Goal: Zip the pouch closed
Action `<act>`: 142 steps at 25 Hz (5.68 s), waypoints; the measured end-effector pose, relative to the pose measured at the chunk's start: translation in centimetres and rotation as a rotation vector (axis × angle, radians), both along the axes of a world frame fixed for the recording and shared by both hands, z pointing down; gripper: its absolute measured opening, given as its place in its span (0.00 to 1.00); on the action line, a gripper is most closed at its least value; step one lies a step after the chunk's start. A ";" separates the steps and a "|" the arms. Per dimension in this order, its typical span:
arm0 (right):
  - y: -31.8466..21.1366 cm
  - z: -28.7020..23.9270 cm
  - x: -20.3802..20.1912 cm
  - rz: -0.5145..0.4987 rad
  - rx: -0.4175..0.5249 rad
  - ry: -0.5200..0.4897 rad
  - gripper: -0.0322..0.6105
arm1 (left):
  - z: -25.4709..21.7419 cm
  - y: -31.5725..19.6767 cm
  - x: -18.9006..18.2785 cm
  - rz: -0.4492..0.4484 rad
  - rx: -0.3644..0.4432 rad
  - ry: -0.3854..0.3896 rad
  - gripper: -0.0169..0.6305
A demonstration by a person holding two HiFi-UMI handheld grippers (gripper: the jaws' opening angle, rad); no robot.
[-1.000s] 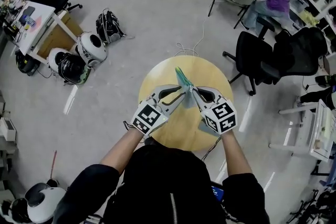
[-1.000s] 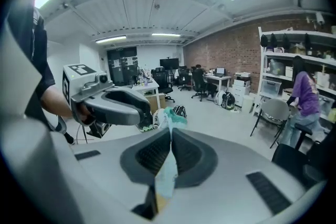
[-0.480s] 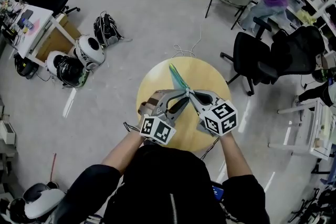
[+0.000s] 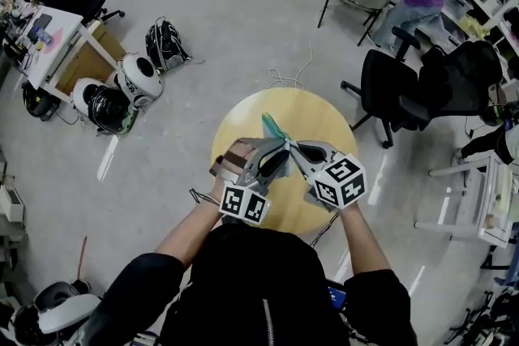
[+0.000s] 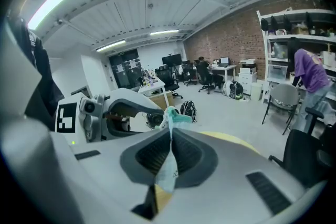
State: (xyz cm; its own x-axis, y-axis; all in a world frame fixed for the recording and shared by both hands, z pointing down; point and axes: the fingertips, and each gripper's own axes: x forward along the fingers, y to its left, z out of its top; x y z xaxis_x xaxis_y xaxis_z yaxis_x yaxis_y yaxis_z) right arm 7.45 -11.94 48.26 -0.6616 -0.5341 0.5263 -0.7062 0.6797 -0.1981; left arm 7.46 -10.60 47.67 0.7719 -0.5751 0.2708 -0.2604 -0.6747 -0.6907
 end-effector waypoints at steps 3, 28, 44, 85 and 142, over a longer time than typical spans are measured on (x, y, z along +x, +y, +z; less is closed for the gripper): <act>0.2 0.3 0.1 -0.012 -0.007 0.013 0.07 | 0.3 -0.1 0.1 -0.002 0.017 -0.015 0.22; 1.2 0.9 -1.2 -0.083 0.034 0.107 0.07 | -0.3 -0.1 -2.1 0.000 -0.346 0.332 0.04; 1.4 0.8 -2.3 -0.094 0.036 0.105 0.06 | 0.1 -0.6 -3.4 -0.016 -0.435 0.370 0.04; 2.0 2.0 -2.7 -0.097 0.013 0.106 0.06 | 1.6 -2.1 -4.4 -0.076 -0.517 0.398 0.03; 3.1 1.5 -3.0 -0.095 -0.002 0.034 0.06 | 2.5 -3.6 -7.0 -0.168 -0.565 0.416 0.03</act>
